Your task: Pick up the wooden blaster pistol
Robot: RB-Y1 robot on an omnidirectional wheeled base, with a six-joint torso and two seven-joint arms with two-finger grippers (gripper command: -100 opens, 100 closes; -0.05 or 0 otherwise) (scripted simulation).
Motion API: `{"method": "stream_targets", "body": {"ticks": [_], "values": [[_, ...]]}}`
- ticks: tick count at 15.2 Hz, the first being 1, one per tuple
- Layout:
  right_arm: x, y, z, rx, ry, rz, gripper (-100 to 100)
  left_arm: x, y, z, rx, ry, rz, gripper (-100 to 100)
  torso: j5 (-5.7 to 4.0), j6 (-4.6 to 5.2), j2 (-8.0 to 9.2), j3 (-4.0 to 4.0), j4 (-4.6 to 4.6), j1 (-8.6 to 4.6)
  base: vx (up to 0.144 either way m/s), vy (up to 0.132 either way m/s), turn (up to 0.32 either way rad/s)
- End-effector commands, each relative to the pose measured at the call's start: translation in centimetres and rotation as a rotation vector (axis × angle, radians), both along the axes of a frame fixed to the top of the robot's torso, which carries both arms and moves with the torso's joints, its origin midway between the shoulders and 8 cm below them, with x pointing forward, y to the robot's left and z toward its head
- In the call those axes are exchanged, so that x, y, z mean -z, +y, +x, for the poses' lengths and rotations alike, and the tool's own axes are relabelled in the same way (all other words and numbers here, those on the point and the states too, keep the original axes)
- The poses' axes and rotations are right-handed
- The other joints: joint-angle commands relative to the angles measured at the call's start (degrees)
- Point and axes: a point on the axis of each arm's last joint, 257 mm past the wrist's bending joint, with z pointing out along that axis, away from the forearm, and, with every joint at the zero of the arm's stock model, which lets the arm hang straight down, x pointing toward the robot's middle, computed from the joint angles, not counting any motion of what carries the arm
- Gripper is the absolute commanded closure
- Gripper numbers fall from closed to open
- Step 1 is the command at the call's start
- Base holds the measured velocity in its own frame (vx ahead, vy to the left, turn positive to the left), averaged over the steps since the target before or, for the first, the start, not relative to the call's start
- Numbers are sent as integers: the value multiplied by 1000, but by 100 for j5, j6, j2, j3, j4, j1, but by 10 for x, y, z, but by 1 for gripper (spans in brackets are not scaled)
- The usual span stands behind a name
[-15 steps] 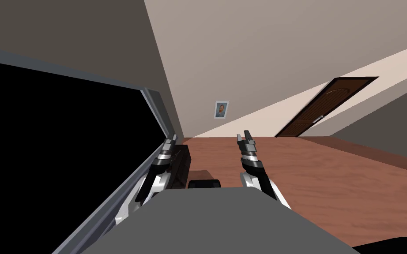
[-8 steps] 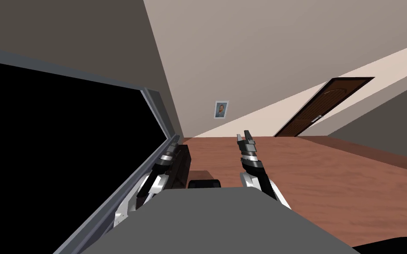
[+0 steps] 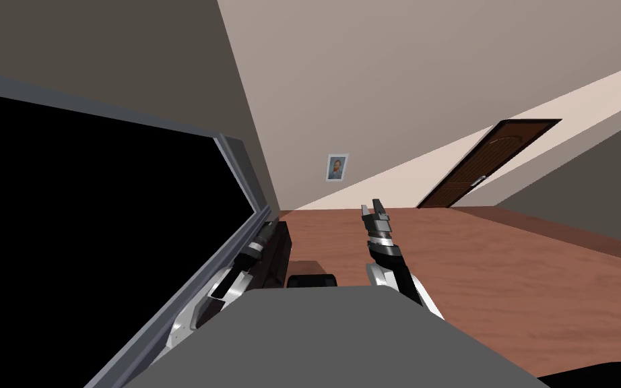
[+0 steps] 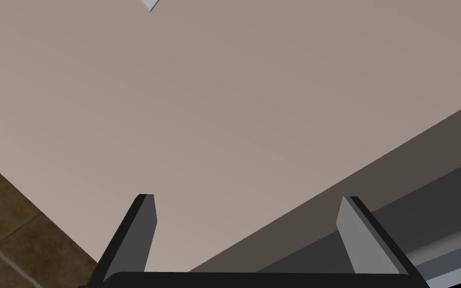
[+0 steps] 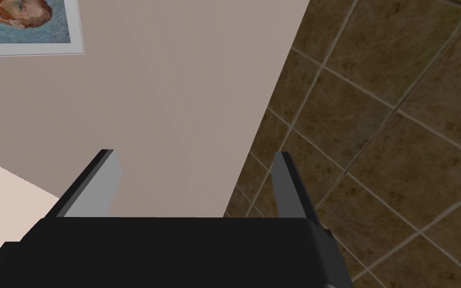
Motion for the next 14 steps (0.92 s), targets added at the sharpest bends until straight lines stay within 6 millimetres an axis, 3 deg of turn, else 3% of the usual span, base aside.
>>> {"method": "stream_targets", "body": {"ticks": [1, 4, 5, 8, 11, 14], "values": [[0, 0, 0, 0, 0, 0, 0, 23, 6, -4, -7, 53, 52, -100, 0, 0, 0, 0, 0, 0, 1, 17, -25], [0, 0, 0, 0, 0, 0, 0, 78, 25, -11, -16, 178, 182, -100, 0, 0, 0, 0, 0, -1, 3, 16, -24], [0, 0, 0, 0, 0, 0, 0, 80, 26, -11, -17, 180, 183, -100, 0, -1, -1, 0, 0, -1, 5, 15, -27], [0, 0, 0, 0, 0, 0, 0, 133, 51, -26, -25, 305, 313, -100, -1, -1, -2, -1, 0, -1, 9, 16, -35], [0, 0, 0, 0, 0, 0, 0, 150, 61, -32, -27, 345, 356, -100, -1, -2, -3, -2, -1, -2, 13, 14, -22], [0, 0, 0, 0, 0, 0, 0, 194, 89, -53, -30, 458, 478, -100, -1, -1, -5, -3, -1, -4, 17, 10, -39]]}}
